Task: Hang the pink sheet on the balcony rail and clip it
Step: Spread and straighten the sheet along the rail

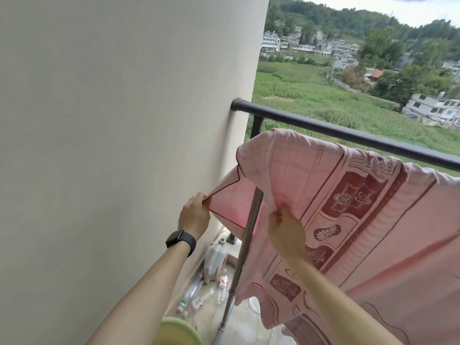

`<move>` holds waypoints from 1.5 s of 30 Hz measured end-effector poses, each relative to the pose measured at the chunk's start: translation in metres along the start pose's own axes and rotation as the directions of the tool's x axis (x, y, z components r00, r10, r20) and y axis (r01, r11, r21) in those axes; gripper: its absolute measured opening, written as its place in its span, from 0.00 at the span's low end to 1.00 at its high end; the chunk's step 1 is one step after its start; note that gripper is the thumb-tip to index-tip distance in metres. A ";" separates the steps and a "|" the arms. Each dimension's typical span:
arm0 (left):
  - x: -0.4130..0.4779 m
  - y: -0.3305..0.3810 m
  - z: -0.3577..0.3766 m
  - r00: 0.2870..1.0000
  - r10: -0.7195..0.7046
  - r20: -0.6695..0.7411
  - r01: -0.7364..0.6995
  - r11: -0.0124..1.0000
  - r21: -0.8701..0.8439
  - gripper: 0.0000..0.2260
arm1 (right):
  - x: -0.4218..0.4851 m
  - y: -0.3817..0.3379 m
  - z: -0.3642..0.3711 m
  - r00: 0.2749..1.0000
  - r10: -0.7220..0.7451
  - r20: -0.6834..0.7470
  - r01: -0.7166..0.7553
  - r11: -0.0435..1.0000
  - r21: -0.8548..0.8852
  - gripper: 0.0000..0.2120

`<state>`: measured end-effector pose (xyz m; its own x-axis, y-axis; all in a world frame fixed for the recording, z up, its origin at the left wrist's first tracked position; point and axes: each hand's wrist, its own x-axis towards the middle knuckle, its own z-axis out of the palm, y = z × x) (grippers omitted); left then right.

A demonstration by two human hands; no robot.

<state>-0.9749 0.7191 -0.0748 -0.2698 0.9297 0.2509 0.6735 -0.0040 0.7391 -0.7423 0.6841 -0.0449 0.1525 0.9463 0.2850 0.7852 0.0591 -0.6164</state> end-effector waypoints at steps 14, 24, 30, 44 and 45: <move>-0.024 -0.031 -0.010 0.951 0.196 0.239 -0.275 0.889 0.366 0.15 | -0.066 0.046 -0.018 0.999 -0.005 0.044 0.016 0.970 -0.242 0.34; 0.043 -0.037 -0.055 0.875 -0.406 -0.265 0.374 0.913 -0.164 0.11 | -0.050 0.044 -0.018 0.955 0.135 0.263 -0.043 0.944 -0.329 0.36; -0.017 -0.045 -0.007 0.932 -0.251 0.263 0.122 0.897 0.424 0.09 | -0.064 0.031 0.008 0.876 0.177 0.448 0.047 0.895 -0.444 0.26; 0.030 -0.015 -0.046 0.844 -0.228 0.486 0.235 0.971 0.048 0.20 | -0.043 -0.013 0.025 0.718 0.066 0.693 0.218 0.924 -0.315 0.37; 0.030 -0.003 -0.045 0.853 -0.194 0.484 0.241 0.970 -0.037 0.24 | -0.038 -0.020 0.015 0.755 0.031 0.655 0.235 0.920 -0.315 0.39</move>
<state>-1.0157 0.7310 -0.0413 -0.0272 0.9724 -0.2318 0.5631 0.2065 0.8002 -0.7727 0.6514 -0.0547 -0.2533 0.9247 -0.2843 0.9469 0.1767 -0.2687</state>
